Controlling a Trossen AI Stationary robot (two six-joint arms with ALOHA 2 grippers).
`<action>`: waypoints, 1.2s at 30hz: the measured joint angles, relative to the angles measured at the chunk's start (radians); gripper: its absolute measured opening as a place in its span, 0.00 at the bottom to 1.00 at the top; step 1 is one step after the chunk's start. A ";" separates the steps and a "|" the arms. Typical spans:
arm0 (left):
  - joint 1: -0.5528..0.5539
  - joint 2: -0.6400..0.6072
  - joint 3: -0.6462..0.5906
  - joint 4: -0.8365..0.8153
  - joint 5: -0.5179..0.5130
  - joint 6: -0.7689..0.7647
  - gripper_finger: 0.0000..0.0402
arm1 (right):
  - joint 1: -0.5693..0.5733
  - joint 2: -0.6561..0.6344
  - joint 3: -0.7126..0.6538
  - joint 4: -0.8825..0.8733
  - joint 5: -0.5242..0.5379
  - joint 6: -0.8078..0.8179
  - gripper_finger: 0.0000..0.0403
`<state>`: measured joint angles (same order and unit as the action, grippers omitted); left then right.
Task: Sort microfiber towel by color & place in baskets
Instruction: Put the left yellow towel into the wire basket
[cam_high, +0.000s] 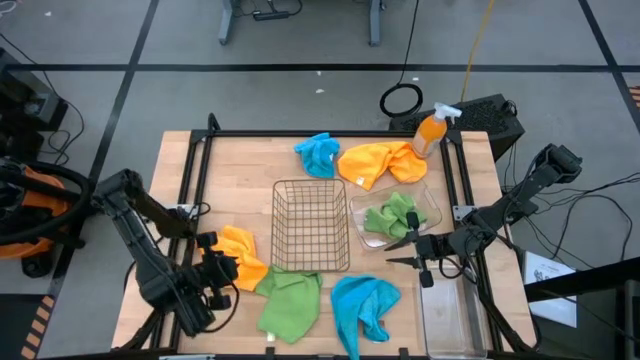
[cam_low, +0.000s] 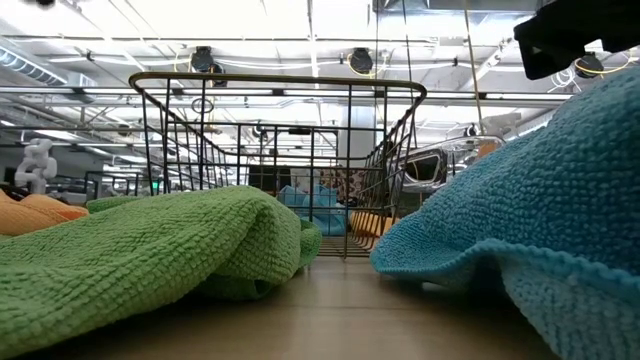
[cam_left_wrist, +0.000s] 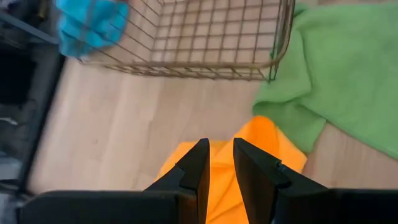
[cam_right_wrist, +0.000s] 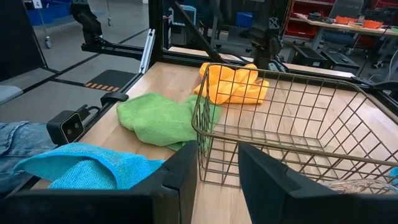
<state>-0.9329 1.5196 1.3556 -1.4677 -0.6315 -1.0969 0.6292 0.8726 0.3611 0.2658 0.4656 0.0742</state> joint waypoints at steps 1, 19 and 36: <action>0.000 -0.019 -0.038 0.035 0.004 0.004 0.20 | 0.000 0.000 0.000 0.000 0.000 0.000 0.27; 0.048 -0.218 -0.460 0.396 0.145 -0.048 0.20 | 0.000 0.000 0.000 -0.001 0.001 -0.008 0.27; 0.149 -0.218 -0.584 0.521 0.255 -0.049 0.48 | 0.000 0.000 0.000 -0.003 0.001 -0.008 0.27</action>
<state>-0.7841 1.3014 0.7711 -0.9471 -0.3767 -1.1461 0.6292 0.8726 0.3611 0.2630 0.4664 0.0663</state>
